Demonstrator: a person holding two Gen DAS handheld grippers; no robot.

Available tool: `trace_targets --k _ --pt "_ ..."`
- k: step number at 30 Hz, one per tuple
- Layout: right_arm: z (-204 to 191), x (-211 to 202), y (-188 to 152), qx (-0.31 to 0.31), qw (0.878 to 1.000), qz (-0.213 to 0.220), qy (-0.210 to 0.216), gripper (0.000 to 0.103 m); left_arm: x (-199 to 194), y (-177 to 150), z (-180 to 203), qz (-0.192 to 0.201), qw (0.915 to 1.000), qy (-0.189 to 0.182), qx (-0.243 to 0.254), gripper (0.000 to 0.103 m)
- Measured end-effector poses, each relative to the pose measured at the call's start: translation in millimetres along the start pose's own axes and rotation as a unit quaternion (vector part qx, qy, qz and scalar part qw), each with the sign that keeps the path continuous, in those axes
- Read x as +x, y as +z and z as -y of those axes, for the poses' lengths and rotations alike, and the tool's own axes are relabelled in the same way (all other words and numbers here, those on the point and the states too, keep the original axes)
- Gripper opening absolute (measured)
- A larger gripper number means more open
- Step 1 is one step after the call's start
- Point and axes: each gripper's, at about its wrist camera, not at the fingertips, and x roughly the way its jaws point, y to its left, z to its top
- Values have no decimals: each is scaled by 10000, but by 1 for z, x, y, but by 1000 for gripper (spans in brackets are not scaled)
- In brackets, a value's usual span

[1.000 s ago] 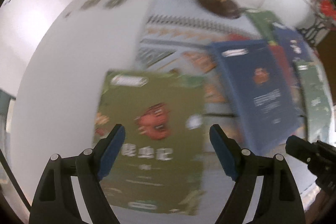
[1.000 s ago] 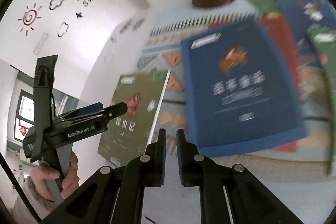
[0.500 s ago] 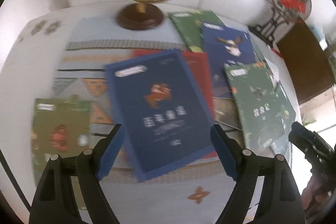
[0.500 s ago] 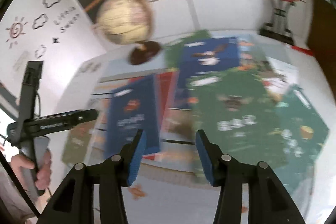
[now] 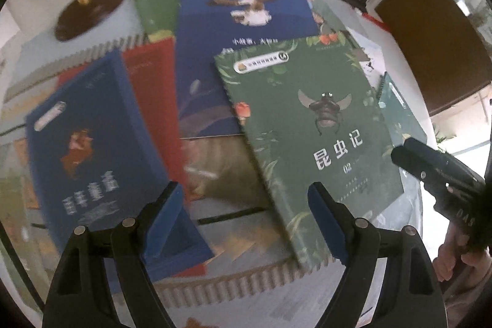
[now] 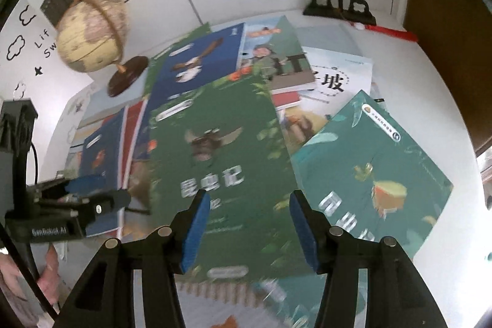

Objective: Organize books

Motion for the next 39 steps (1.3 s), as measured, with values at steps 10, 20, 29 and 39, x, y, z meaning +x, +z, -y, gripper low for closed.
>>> trace_targets --k 10,20,29,39 --pt "35 47 27 33 9965 -196 807 52 23 -1 18 -76 10000 24 12 82" --pt "31 63 37 91 9934 -46 1142 54 25 -5 32 -18 10000 22 77 82" --pt "13 44 1 49 9887 -350 1455 55 14 -35 9 -161 9972 -510 -519 82" --pt "5 25 -70 888 9733 -455 2069 43 -6 -67 -23 -124 9923 -929 -806 65"
